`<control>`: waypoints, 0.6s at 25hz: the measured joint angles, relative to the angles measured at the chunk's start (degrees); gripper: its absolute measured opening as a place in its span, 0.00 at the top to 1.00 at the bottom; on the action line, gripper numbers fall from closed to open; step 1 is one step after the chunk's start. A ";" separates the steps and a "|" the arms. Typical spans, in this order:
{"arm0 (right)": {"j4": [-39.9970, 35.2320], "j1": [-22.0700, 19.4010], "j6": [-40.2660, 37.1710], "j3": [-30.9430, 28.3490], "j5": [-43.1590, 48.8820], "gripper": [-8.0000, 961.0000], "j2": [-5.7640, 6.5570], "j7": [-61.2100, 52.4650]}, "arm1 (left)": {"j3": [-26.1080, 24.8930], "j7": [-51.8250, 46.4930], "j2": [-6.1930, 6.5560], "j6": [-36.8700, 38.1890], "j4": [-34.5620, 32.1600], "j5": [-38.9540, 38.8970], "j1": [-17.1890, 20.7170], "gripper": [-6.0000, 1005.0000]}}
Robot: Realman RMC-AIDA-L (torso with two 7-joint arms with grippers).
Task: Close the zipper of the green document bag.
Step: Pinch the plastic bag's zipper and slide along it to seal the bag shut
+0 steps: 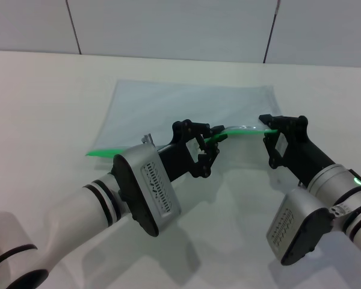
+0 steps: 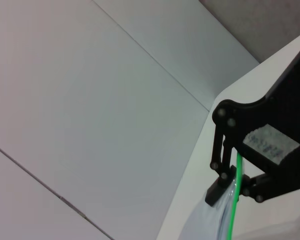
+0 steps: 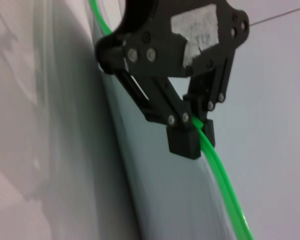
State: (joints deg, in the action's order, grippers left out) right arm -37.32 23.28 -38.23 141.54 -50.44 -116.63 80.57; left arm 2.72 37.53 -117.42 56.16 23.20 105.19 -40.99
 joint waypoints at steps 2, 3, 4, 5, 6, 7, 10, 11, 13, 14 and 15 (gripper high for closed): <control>0.13 -0.09 0.00 -0.47 -0.01 0.95 0.00 -0.01 | -0.02 -0.04 0.00 0.00 0.00 0.00 0.05 0.89; 0.31 -0.14 -0.09 -0.68 -0.02 0.95 0.01 -0.05 | -0.05 -0.06 0.00 0.00 0.01 0.00 0.08 0.89; 0.51 -0.18 -0.37 -0.86 -0.02 0.95 0.05 -0.10 | -0.10 -0.07 0.00 0.00 0.01 0.00 0.11 0.89; 0.85 -0.26 -0.94 -0.98 -0.04 0.95 0.05 -0.17 | -0.16 -0.07 0.00 0.00 0.01 0.00 0.14 0.88; 1.17 -0.32 -1.50 -1.07 -0.07 0.95 0.06 -0.24 | -0.23 -0.07 0.00 0.00 0.00 0.00 0.18 0.88; 1.41 -0.37 -1.92 -1.19 -0.13 0.95 0.07 -0.31 | -0.28 -0.08 0.00 0.00 -0.02 0.00 0.23 0.88; 1.86 -0.41 -2.27 -1.54 -0.92 0.95 0.09 -0.36 | -0.36 -0.09 0.06 0.00 -0.12 0.00 0.32 0.88; 1.99 -0.41 -2.28 -1.62 -1.23 0.95 0.11 -0.36 | -0.36 -0.09 0.06 0.00 -0.15 0.00 0.35 0.87; 2.30 -0.42 -2.40 -1.83 -1.63 0.95 0.14 -0.37 | -0.36 -0.09 0.08 0.00 -0.16 0.01 0.38 0.87; 2.56 -0.42 -2.65 -2.02 -1.91 0.95 0.16 -0.38 | -0.37 -0.09 0.08 0.00 -0.17 0.01 0.38 0.87; 2.88 -0.42 -2.99 -2.21 -2.31 0.95 0.17 -0.39 | -0.39 -0.09 0.09 0.00 -0.17 0.01 0.38 0.87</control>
State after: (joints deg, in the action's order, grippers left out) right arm -34.45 22.85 -41.22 139.33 -52.74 -116.46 80.18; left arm 2.33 37.44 -117.33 56.16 23.03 105.20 -40.60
